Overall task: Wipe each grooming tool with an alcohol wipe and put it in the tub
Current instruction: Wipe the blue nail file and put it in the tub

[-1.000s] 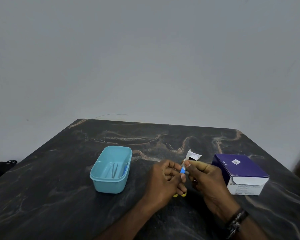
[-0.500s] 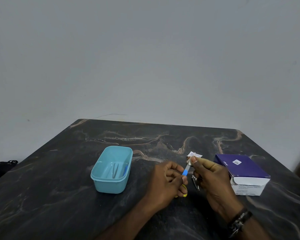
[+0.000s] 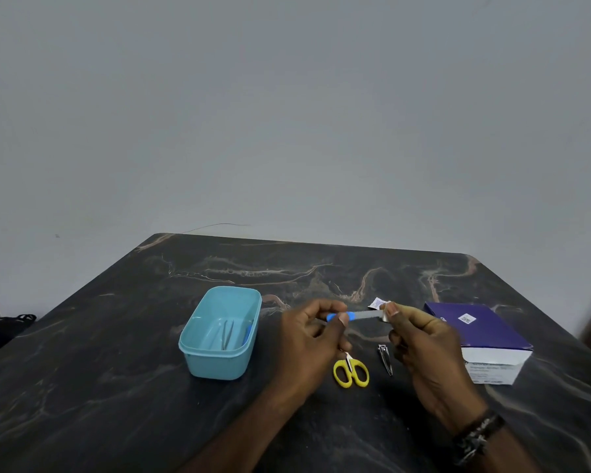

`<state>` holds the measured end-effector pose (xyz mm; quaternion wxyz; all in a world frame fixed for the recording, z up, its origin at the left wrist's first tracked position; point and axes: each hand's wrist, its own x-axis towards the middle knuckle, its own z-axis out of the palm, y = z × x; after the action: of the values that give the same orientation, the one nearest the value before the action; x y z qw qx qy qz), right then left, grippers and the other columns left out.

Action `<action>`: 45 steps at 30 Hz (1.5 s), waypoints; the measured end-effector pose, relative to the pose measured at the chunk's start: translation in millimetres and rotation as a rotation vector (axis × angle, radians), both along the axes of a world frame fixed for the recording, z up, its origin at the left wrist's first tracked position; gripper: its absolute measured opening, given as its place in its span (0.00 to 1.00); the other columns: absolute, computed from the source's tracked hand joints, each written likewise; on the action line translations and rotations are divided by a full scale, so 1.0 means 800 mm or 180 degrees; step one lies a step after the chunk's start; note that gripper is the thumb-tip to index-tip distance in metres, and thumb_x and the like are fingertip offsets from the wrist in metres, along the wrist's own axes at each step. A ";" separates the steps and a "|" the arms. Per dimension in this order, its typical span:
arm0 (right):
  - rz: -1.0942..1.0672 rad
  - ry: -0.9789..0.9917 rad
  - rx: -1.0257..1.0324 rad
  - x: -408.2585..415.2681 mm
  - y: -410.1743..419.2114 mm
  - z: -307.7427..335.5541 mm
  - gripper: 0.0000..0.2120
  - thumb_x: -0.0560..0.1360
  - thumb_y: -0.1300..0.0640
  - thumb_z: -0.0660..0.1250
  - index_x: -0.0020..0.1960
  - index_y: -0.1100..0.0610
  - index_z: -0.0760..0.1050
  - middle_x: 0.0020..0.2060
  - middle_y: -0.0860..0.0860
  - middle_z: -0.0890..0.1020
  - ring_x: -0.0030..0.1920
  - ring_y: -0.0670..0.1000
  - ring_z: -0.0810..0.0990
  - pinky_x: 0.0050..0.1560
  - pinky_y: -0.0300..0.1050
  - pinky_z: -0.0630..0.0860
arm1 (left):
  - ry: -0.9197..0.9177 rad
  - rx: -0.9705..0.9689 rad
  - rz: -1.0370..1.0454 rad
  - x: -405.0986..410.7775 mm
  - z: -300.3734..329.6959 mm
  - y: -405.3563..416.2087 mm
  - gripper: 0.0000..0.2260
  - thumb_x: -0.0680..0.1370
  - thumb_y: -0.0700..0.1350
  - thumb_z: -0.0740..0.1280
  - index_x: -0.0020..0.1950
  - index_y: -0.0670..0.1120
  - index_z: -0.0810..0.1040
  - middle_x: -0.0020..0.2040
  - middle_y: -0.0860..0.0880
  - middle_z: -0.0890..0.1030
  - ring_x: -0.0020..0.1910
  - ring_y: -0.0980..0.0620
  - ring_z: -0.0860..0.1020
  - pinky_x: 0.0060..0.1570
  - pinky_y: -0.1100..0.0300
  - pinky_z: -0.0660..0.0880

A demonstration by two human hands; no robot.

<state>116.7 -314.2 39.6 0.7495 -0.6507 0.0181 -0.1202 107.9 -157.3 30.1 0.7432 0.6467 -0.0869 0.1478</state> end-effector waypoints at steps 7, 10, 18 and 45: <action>0.0530 0.0101 -0.0753 -0.013 0.014 -0.002 0.09 0.75 0.58 0.69 0.41 0.63 0.83 0.22 0.49 0.73 0.25 0.45 0.65 0.26 0.36 0.63 | -0.0132 -0.0606 0.0559 0.002 0.008 0.003 0.09 0.75 0.35 0.71 0.53 0.45 0.78 0.39 0.42 0.84 0.30 0.47 0.80 0.28 0.58 0.77; 0.0701 0.0166 -0.0865 -0.017 0.023 -0.004 0.11 0.76 0.59 0.69 0.40 0.66 0.81 0.23 0.50 0.79 0.23 0.43 0.72 0.24 0.33 0.68 | -0.0042 -0.0642 0.0539 0.003 0.007 0.004 0.10 0.74 0.35 0.71 0.54 0.45 0.78 0.37 0.44 0.83 0.30 0.47 0.80 0.28 0.57 0.77; 0.0687 0.0252 -0.1107 -0.017 0.026 -0.003 0.11 0.75 0.56 0.69 0.41 0.63 0.83 0.27 0.53 0.83 0.25 0.44 0.77 0.26 0.35 0.73 | 0.0044 -0.0375 0.0548 0.004 0.005 0.007 0.03 0.74 0.39 0.72 0.46 0.45 0.81 0.32 0.46 0.83 0.30 0.49 0.80 0.32 0.54 0.79; 0.0742 0.0123 -0.1312 -0.018 0.028 -0.002 0.09 0.76 0.56 0.69 0.39 0.59 0.84 0.29 0.52 0.83 0.28 0.45 0.76 0.30 0.37 0.73 | -0.0013 -0.0313 0.0640 -0.001 0.011 0.008 0.02 0.79 0.42 0.67 0.50 0.47 0.78 0.36 0.48 0.86 0.35 0.49 0.84 0.29 0.60 0.77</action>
<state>102.2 -291.8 37.7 0.6092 -0.7899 -0.0677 -0.0215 107.2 -150.9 38.9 0.7553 0.6146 -0.0158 0.2270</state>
